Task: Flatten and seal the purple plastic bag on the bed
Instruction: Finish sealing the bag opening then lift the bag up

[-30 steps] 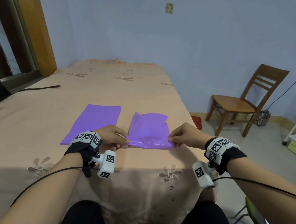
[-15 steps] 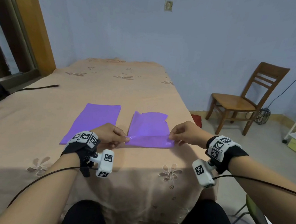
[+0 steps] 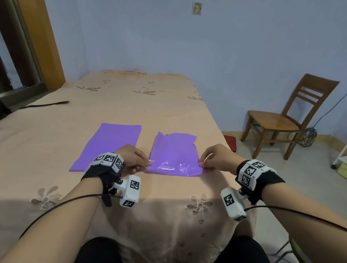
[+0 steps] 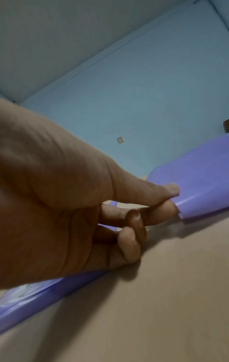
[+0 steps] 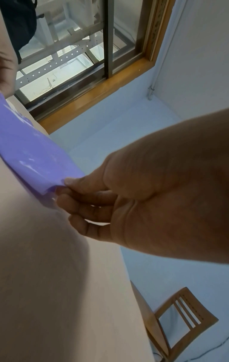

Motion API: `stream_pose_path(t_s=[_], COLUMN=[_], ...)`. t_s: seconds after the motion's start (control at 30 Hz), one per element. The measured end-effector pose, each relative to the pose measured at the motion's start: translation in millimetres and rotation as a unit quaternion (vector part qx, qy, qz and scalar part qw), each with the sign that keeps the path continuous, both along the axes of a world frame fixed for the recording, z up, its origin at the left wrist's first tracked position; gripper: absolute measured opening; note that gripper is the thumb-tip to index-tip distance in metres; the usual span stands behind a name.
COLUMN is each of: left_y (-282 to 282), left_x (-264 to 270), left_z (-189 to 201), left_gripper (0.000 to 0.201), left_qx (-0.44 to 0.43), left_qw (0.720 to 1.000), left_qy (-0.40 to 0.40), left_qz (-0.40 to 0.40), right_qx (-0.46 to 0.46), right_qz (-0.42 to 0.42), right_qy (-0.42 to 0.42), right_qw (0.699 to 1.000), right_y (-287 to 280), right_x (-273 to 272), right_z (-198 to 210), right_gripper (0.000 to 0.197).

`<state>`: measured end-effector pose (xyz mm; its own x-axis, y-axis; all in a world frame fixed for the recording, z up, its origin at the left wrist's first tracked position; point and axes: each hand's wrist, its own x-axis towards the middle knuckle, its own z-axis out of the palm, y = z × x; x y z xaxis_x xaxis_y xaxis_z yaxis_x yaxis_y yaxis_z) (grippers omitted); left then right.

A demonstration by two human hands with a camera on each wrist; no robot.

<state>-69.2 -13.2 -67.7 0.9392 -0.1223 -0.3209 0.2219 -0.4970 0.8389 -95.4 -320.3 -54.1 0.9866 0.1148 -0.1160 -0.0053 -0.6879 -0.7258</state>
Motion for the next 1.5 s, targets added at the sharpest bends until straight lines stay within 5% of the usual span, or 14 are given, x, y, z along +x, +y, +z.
stream_pose_path(t_s=[0.37, 0.8, 1.03, 1.17, 1.5], left_y=[-4.0, -10.6, -10.8, -9.5, -4.7], left_x=[6.9, -0.4, 1.7, 1.6, 5.3], left_z=[-0.8, 8.1, 7.1, 7.9, 6.1], left_gripper=[0.031, 0.014, 0.013, 0.016, 0.017], left_qx=[0.051, 0.105, 0.119, 0.129, 0.102], left_qw=[0.997, 0.992, 0.992, 0.991, 0.991], left_qy=[0.043, 0.055, 0.033, 0.043, 0.084], left_qz=[0.033, 0.033, 0.012, 0.019, 0.020], right_qx=[0.001, -0.031, -0.068, -0.088, 0.073], right_qz=[-0.032, -0.061, -0.068, -0.052, -0.080], right_qy=[0.009, -0.018, 0.038, 0.088, 0.133], right_qw=[0.999, 0.997, 0.995, 0.991, 0.985], right_y=[3.0, 8.5, 13.2, 17.9, 17.2], right_x=[6.0, 6.6, 8.2, 6.8, 10.8], right_z=[-1.4, -6.5, -2.4, 7.4, 9.8], right_gripper=[0.014, 0.003, 0.035, 0.033, 0.034])
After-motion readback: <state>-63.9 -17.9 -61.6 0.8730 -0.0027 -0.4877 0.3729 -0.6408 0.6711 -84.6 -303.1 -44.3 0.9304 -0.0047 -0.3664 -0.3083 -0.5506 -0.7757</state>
